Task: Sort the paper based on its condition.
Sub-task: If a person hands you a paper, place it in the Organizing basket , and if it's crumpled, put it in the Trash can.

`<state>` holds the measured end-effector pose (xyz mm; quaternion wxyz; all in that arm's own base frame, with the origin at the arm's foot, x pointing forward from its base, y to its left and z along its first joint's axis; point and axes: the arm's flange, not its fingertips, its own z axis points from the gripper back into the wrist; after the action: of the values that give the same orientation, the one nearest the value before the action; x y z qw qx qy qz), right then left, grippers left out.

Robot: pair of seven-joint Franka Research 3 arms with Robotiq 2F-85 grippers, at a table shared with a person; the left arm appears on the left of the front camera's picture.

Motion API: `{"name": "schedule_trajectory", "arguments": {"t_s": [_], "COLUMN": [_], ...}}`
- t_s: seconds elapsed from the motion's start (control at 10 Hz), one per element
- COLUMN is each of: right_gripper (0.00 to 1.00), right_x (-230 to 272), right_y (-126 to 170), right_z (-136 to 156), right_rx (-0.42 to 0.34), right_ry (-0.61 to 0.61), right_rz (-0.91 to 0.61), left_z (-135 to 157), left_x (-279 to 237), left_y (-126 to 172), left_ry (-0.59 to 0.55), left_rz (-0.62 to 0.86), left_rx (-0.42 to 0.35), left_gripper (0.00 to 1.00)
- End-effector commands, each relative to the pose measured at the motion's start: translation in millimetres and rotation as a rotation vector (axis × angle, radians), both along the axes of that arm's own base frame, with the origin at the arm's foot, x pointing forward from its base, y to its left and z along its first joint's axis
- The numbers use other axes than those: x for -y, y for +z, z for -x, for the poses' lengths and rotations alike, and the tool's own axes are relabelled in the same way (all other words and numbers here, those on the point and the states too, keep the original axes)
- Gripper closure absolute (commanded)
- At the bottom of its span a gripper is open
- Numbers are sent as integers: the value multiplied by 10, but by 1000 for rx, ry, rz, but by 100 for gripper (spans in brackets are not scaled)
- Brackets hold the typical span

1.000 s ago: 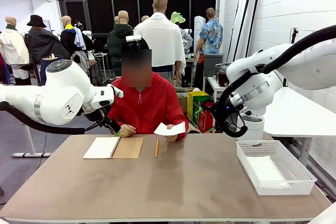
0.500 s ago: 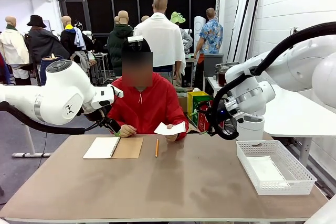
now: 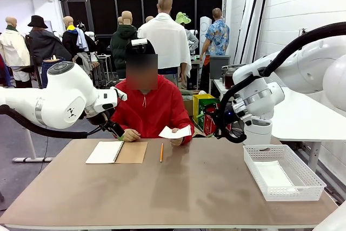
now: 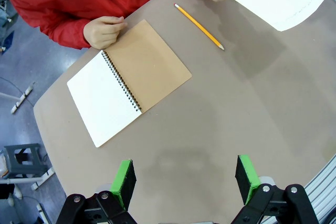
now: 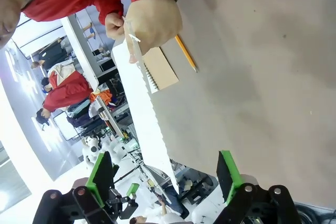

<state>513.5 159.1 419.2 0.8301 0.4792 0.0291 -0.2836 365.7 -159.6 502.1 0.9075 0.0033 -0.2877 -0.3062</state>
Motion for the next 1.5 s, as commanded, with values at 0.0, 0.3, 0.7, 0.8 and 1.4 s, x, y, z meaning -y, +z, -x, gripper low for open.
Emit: {"name": "schedule_trajectory", "arguments": {"t_s": [0.0, 0.3, 0.7, 0.8, 1.4], "right_gripper": [0, 0, 0, 4, 85], "right_x": [-98, -279, -414, -430, -474], "right_y": [-127, -241, -379, -388, -519], "right_z": [-150, -218, -324, -334, -568], "right_rx": [-19, -53, -116, -118, -133], "right_ry": [15, 75, 143, 140, 97], "right_rz": [-32, -83, -165, -177, -180], "left_z": [-5, -5, -5, -5, -5], "left_x": [-9, -9, -9, -9, -9], "left_y": [-11, -11, -11, -11, -11], "left_ry": [-7, -7, -7, -7, -7], "left_rz": [0, 0, 0, 0, 0], "left_rx": [3, 3, 3, 3, 3], "left_gripper": [0, 0, 0, 0, 0]}}
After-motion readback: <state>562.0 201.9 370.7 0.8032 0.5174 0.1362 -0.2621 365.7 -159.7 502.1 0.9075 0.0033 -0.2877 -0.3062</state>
